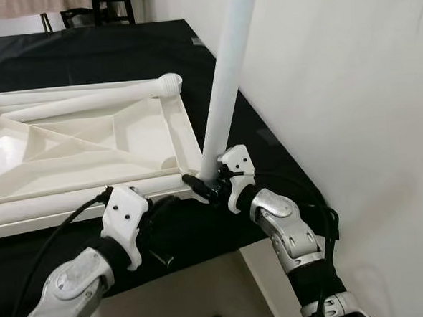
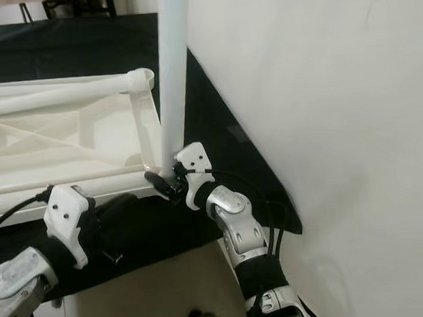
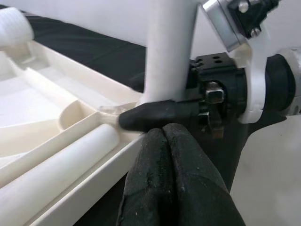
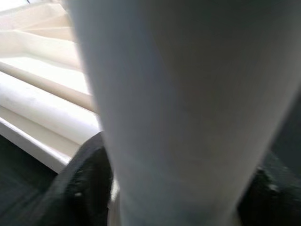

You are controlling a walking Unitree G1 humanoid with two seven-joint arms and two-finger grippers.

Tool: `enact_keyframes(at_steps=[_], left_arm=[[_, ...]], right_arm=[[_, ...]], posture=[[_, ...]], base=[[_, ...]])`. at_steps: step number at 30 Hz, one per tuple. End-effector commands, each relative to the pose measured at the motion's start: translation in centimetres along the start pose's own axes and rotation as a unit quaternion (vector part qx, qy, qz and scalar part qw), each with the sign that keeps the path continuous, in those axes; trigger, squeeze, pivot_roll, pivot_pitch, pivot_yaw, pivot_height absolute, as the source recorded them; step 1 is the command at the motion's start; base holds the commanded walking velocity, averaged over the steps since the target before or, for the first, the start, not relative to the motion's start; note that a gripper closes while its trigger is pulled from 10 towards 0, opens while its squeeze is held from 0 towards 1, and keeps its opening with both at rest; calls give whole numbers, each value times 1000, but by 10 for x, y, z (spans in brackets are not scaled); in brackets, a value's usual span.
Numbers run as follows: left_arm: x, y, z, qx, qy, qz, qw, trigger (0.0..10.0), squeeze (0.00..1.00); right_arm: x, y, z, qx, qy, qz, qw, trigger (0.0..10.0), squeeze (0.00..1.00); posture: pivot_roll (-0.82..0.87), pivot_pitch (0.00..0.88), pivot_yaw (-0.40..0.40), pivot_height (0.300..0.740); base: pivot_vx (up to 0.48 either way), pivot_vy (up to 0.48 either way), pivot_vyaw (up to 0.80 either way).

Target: Building children table

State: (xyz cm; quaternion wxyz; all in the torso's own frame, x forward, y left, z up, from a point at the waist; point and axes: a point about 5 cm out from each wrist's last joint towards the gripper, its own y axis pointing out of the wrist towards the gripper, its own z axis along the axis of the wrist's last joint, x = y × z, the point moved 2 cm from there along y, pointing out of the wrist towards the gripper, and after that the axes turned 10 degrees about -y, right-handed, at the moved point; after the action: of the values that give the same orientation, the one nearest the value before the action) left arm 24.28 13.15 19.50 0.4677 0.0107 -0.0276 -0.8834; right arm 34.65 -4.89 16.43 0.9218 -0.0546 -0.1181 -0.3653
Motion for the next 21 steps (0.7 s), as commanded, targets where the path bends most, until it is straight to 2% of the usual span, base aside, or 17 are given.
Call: enact_keyframes(at_steps=[1,2,3,4,7,8,11,16,17,19,20,21], left_arm=[[4,0,-4,-7,-5,-7,1000,10000,0],[4,-1,-4,-8,-4,-6,1000,10000,0],[3,-1,-4,-8,-4,-6,1000,10000,0],[2,-1,-4,-8,-3,-4,1000,10000,0],[2,-2,-4,-9,-3,-2,1000,10000,0],[1,-2,-4,-10,-1,0,1000,10000,0],[2,-3,-8,-22,5,1,1000,10000,0],[3,-5,-14,-35,9,-1,999,10000,0],[3,-5,-15,-35,8,-1,999,10000,0],[3,-6,-15,-35,6,-1,999,10000,0],[3,-6,-15,-34,5,1,999,10000,0],[3,-6,-14,-34,5,2,999,10000,0]], right_arm=[[-6,7,15,29,-8,65,997,10000,1000],[-1,9,28,51,-17,99,994,10000,275],[3,10,35,64,-22,121,990,10000,275],[7,11,42,73,-41,149,985,10000,0],[9,11,45,77,-53,166,982,10000,0],[18,11,52,79,-80,220,969,10000,0],[28,11,59,80,-87,260,958,10000,0],[35,14,64,75,-90,259,959,10000,0],[37,15,68,77,-88,262,958,3098,0],[39,16,70,78,-86,266,957,3098,0],[41,15,72,80,-83,275,955,0,0],[44,15,73,78,-81,280,953,0,0]], posture=[[87,233,-139,740],[90,235,-142,740],[90,235,-142,740],[92,234,-144,740],[92,234,-144,740],[107,236,-148,740],[116,237,-152,740],[120,238,-154,740],[123,239,-155,740],[123,239,-155,740],[124,240,-156,740],[127,240,-157,740]], base=[[0,0,0],[0,0,0],[0,0,0],[0,0,0],[0,0,0],[0,0,0],[0,0,0],[0,0,0],[0,0,0],[0,0,0],[0,0,0],[0,0,0]])
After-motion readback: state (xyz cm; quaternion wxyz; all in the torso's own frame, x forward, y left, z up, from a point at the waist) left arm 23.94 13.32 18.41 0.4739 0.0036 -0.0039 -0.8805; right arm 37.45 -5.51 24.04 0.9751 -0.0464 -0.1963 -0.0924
